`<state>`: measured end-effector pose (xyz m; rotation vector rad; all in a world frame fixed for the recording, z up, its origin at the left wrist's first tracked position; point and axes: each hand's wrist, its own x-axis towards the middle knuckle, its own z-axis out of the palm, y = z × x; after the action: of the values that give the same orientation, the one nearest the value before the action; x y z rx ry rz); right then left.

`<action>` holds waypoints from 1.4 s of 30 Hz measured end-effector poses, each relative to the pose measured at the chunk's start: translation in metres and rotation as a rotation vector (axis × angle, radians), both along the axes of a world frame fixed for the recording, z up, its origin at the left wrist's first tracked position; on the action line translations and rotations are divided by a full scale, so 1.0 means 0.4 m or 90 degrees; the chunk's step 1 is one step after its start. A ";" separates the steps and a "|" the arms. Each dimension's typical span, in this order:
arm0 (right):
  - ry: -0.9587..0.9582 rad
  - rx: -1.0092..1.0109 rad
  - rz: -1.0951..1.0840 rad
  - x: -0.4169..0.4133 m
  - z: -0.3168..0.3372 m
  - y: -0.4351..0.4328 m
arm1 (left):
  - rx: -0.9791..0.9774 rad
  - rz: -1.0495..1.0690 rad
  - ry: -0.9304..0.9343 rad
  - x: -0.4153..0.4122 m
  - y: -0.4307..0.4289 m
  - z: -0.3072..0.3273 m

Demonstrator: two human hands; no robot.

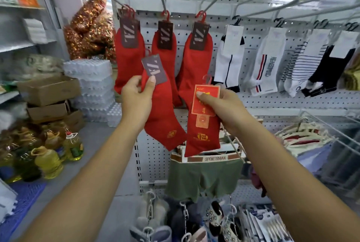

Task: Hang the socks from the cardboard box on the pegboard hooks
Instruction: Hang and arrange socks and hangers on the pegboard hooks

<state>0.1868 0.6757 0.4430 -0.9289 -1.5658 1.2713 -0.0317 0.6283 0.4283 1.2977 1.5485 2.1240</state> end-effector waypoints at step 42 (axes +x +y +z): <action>0.055 0.044 0.051 0.013 0.124 0.080 | -0.053 -0.071 -0.003 -0.029 0.141 0.233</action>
<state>0.1919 0.7077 0.4924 -0.7643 -1.5821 1.2886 -0.0431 0.6847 0.5217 1.3178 1.5086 1.9717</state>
